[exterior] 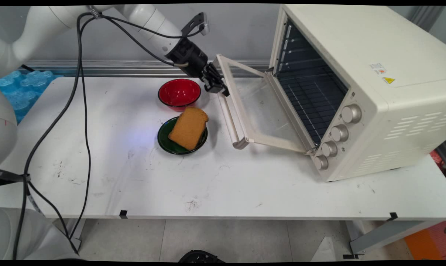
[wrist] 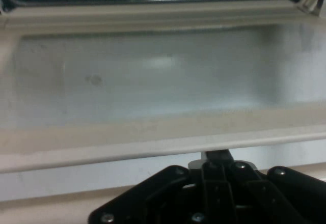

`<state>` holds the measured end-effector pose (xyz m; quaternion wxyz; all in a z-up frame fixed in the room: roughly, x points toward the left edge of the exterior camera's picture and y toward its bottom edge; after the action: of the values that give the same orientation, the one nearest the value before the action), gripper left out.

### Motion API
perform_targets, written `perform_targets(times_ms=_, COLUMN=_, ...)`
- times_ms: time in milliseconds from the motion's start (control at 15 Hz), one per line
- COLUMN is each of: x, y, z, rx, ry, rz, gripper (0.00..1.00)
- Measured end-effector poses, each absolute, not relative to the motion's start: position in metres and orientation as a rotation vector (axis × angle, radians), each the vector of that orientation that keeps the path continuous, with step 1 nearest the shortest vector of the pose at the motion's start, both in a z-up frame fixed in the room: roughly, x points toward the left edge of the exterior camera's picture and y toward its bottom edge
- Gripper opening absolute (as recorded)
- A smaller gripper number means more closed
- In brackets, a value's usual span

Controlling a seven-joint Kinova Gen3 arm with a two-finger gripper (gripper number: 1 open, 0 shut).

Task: Close the oven

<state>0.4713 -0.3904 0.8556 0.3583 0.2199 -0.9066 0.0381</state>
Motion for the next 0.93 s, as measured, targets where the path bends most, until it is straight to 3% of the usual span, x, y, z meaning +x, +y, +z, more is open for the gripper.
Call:
perform_targets(times_ms=533, x=0.457, y=-0.395, z=0.884, rx=0.562, ry=-2.287, rz=0.155, gripper=0.00)
perform_targets(times_ms=933, x=0.434, y=-0.403, z=0.924, rx=0.564, ry=-2.236, rz=0.196, gripper=0.00)
